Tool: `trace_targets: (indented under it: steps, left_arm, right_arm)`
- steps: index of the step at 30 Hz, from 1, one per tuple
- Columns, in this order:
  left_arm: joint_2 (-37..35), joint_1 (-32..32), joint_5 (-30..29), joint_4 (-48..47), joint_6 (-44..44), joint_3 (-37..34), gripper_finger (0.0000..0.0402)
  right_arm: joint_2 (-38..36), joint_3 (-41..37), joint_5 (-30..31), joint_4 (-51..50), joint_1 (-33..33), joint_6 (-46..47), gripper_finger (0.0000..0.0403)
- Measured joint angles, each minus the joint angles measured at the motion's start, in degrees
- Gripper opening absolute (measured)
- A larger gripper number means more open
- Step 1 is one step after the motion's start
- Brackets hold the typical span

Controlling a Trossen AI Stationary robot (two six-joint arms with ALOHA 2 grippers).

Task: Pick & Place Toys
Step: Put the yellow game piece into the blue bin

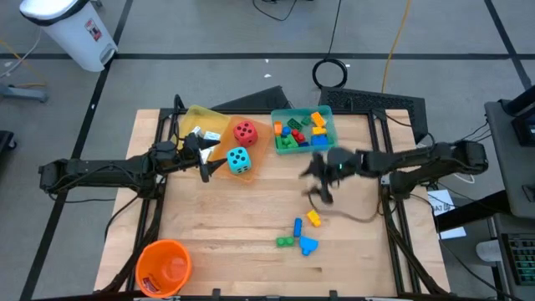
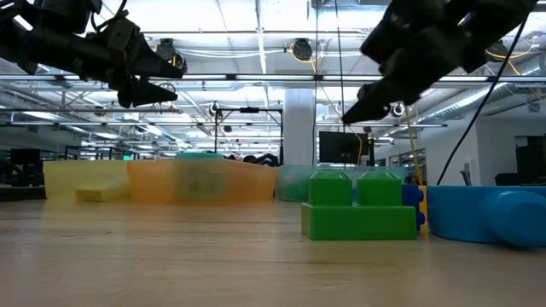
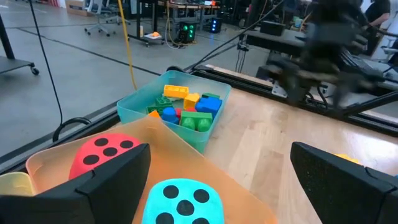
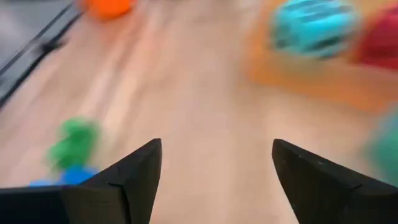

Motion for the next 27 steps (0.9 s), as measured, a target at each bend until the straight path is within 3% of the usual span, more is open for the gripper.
trace_targets:
  steps: [6, 13, 20, 27]
  left_arm:
    - [0.0, -0.11, 0.02, 0.0, -0.85, 0.0, 0.0392]
    - [0.0, -0.15, 0.03, 0.0, -1.01, 0.0, 0.0392]
    - [0.0, -0.15, 0.02, 0.0, -1.25, 0.0, 0.0392]
    - [0.0, -0.15, 0.02, 0.0, -1.64, 0.0, 0.0392]
  right_arm:
    - [2.75, -0.02, 4.51, -4.85, 16.02, 2.07, 0.0269]
    - [6.24, -0.02, -6.61, -5.98, 25.5, 12.88, 0.0269]
    - [11.95, -0.02, -5.8, -8.51, 26.84, 19.9, 0.0269]
    - [11.78, -0.04, -5.47, -17.28, 22.19, 17.58, 0.0269]
